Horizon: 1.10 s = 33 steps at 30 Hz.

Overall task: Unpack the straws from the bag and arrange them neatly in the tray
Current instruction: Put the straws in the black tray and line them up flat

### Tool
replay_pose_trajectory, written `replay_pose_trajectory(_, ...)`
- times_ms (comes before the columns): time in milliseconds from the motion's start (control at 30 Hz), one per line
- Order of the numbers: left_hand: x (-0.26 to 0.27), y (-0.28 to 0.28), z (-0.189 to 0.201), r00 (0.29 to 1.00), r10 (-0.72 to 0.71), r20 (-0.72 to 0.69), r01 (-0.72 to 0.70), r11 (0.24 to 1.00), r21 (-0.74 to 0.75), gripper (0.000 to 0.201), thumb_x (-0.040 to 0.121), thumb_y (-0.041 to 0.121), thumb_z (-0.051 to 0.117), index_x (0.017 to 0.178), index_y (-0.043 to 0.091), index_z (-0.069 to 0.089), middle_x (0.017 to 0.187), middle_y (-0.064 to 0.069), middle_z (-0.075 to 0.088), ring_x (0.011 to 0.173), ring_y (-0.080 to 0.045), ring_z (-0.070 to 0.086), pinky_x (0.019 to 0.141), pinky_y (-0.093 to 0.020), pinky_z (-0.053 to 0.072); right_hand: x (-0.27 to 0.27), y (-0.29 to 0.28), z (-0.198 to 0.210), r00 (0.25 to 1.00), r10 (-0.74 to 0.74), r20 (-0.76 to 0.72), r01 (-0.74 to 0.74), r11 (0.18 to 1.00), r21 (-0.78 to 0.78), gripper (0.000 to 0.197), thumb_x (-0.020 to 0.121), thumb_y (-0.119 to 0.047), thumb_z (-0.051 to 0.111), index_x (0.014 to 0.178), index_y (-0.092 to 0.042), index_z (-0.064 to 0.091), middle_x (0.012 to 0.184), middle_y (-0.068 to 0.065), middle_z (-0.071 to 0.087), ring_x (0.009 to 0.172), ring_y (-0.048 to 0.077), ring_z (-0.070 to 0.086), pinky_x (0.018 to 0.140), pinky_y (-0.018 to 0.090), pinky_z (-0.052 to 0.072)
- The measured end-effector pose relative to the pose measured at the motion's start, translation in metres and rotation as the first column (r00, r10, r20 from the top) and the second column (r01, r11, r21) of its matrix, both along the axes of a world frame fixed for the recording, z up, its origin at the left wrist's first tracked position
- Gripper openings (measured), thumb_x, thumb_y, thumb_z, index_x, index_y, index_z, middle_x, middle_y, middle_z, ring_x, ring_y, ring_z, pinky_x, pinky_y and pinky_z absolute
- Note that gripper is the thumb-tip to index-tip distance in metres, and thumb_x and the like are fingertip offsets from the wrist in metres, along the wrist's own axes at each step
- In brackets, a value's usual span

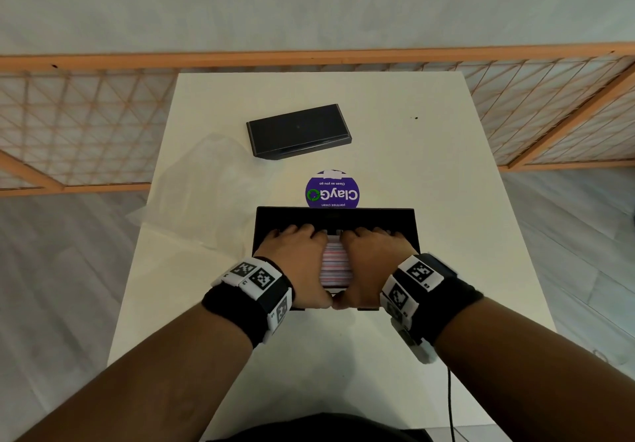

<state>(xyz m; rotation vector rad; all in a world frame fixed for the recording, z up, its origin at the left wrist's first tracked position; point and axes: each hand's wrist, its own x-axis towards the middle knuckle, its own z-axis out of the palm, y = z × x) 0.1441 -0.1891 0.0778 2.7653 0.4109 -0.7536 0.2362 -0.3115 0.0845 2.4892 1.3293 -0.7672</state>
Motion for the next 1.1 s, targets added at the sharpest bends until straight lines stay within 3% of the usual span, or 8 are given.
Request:
replay_pose_trajectory(200,-0.002,-0.003,-0.001,0.999,0.04,-0.001,-0.04,0.999,-0.017,0.084,0.062,0.063,0.068,0.135,0.029,0.044,0.13,0.004,0.049,0.123,-0.022,0.049,0.107,-0.044,0.04,0.0,-0.001,0.0,0.999,0.017,0.038,-0.017,1.0,0.015,0.09,0.053,-0.073,0.067,0.128,-0.027,0.046,0.123,-0.002,0.05,0.115,0.024,0.047,0.097,0.044,0.043)
replay_pose_trajectory(400,-0.005,-0.003,-0.003,0.998,0.058,0.021,-0.058,0.998,-0.032,0.092,0.058,0.067,0.064,0.139,0.03,0.041,0.136,0.005,0.047,0.128,-0.021,0.049,0.111,-0.044,0.038,-0.002,-0.003,-0.003,1.0,-0.019,-0.002,0.019,0.998,0.055,0.101,0.056,-0.069,0.069,0.14,-0.026,0.032,0.14,-0.003,0.047,0.13,0.026,0.045,0.11,0.047,0.034)
replay_pose_trajectory(600,-0.005,-0.004,0.0,0.997,0.071,0.008,-0.071,0.997,-0.006,0.08,0.061,0.066,0.065,0.13,0.03,0.047,0.127,0.002,0.047,0.122,-0.022,0.048,0.106,-0.044,0.041,0.0,-0.001,0.002,1.0,0.009,0.006,-0.009,1.0,0.001,0.091,0.058,-0.069,0.068,0.135,-0.027,0.042,0.131,-0.001,0.049,0.123,0.027,0.046,0.104,0.047,0.038)
replay_pose_trajectory(833,-0.003,-0.008,0.007,0.995,0.096,-0.027,-0.095,0.995,0.04,0.076,0.064,0.064,0.067,0.129,0.028,0.05,0.128,0.002,0.053,0.123,-0.022,0.05,0.108,-0.045,0.039,0.0,0.001,0.005,1.0,0.007,-0.001,-0.007,1.0,-0.028,0.08,0.06,-0.065,0.07,0.127,-0.028,0.047,0.121,-0.004,0.059,0.115,0.025,0.055,0.102,0.044,0.042)
replay_pose_trajectory(1100,-0.006,-0.011,0.009,0.996,0.08,-0.04,-0.079,0.996,0.03,0.069,0.073,0.047,0.072,0.132,0.024,0.044,0.13,0.0,0.051,0.123,-0.023,0.051,0.109,-0.045,0.039,0.002,0.0,0.007,0.999,0.002,-0.036,-0.004,0.999,-0.038,0.074,0.06,-0.061,0.072,0.124,-0.03,0.05,0.118,-0.006,0.057,0.111,0.023,0.055,0.1,0.043,0.042)
